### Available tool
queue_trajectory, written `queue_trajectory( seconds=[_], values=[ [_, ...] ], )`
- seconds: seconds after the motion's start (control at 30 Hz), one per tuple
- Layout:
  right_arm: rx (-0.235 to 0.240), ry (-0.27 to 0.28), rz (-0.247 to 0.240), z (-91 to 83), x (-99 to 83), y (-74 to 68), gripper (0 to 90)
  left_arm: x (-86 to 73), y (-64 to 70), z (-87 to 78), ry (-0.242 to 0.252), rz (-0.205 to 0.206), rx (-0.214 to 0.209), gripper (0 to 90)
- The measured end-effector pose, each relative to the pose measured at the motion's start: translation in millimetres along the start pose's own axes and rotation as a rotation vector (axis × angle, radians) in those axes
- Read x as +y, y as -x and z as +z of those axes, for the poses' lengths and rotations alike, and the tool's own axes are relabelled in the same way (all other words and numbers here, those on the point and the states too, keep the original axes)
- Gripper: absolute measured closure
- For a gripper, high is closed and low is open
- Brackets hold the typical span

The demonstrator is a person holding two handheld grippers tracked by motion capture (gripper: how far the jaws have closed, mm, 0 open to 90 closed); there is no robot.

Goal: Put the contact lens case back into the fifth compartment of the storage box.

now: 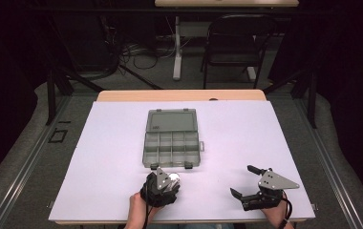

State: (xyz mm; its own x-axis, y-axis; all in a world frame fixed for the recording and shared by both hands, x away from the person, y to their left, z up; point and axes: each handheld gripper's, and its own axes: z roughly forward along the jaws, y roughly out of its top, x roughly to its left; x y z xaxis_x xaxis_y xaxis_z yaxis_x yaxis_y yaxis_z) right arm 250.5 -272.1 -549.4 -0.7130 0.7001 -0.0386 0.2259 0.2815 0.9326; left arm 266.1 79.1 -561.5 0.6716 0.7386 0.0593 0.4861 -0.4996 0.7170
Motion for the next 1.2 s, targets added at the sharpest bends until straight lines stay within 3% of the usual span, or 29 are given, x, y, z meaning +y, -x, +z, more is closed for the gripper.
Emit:
queue_trajectory(
  seconds=[0.33,0.67,1.2],
  values=[
    [-0.001,0.0,-0.001,-0.5,-0.3,0.1,0.2,-1.5,-0.2,1.5,0.001,-0.025,0.012,47.9],
    [-0.001,-0.005,-0.002,-1.8,-0.6,0.0,0.3,-2.8,1.1,0.7,0.009,-0.017,0.019,48.9],
    [-0.003,-0.005,-0.003,-1.6,-0.6,0.2,0.3,-1.2,-0.5,-8.7,0.063,-0.006,0.017,48.9]
  ],
)
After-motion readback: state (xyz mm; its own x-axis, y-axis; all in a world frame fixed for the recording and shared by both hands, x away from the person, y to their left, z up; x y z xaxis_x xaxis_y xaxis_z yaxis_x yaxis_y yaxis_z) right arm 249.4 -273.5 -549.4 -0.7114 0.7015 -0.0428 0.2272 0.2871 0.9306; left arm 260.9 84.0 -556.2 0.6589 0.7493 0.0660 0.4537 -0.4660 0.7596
